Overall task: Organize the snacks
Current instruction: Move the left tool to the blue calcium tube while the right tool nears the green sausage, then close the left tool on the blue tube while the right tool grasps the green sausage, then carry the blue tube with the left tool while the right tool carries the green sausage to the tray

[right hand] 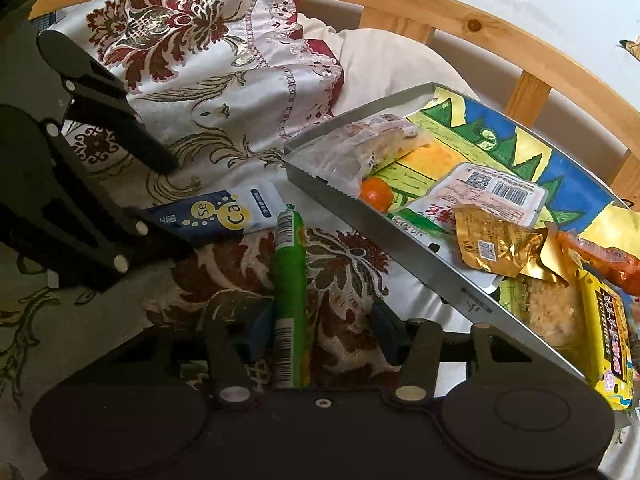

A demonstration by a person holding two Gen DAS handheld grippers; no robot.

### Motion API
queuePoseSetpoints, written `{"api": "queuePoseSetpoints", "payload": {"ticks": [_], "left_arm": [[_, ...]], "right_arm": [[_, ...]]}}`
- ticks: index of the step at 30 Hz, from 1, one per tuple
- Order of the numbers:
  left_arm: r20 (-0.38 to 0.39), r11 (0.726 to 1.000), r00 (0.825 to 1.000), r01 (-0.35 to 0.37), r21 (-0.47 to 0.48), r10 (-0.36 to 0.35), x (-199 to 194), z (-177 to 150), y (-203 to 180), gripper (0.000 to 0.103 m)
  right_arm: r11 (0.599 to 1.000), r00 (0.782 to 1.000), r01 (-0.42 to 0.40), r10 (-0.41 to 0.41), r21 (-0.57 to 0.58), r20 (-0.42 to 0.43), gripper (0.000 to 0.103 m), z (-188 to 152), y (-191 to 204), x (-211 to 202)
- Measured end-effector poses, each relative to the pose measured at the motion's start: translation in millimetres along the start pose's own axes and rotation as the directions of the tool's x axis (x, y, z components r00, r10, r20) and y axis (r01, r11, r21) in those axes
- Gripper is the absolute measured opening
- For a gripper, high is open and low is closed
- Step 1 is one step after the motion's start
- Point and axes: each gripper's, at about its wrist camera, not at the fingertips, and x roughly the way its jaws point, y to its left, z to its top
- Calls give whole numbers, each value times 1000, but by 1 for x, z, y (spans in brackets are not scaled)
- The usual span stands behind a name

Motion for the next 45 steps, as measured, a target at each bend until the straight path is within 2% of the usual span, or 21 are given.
{"api": "queuePoseSetpoints", "payload": {"ticks": [8,15,18,20,22,23,24,25,32,41,45], "left_arm": [[-54,999,998,34,-37,-36,12,-3,2,53],[-69,992,995,71,-108,-78,17,-1,12,54],[-71,991,994,81,-108,-89,16,0,10,44],[-73,992,994,77,-101,-85,15,0,7,41],[-80,990,993,79,-116,-88,16,1,7,40],[-83,988,992,82,-132,-93,16,2,9,39],[-84,985,992,85,-152,-98,16,2,10,38],[-86,981,991,89,-170,-105,15,3,11,38],[-103,974,991,57,-218,-81,10,3,11,37],[-58,971,996,52,-235,-67,-6,5,10,36],[-28,967,998,49,-250,-58,-14,5,12,36]], "right_arm": [[999,999,-31,31,18,13,40,0,1,-2],[999,999,-47,47,17,13,39,0,4,-3],[998,998,-59,59,8,2,39,-1,6,0],[998,998,-62,62,3,1,39,-1,6,-1],[998,998,-70,70,8,-2,34,-1,6,-1],[997,997,-72,72,8,-4,28,-1,5,-2],[998,998,-65,65,1,-5,20,0,6,-2],[998,998,-59,59,-13,-5,19,0,8,-3],[992,1000,2,-1,-129,9,17,-3,20,-10],[960,988,145,-128,-238,86,17,-2,27,-21],[957,983,171,-149,-232,110,17,0,25,-26]]}}
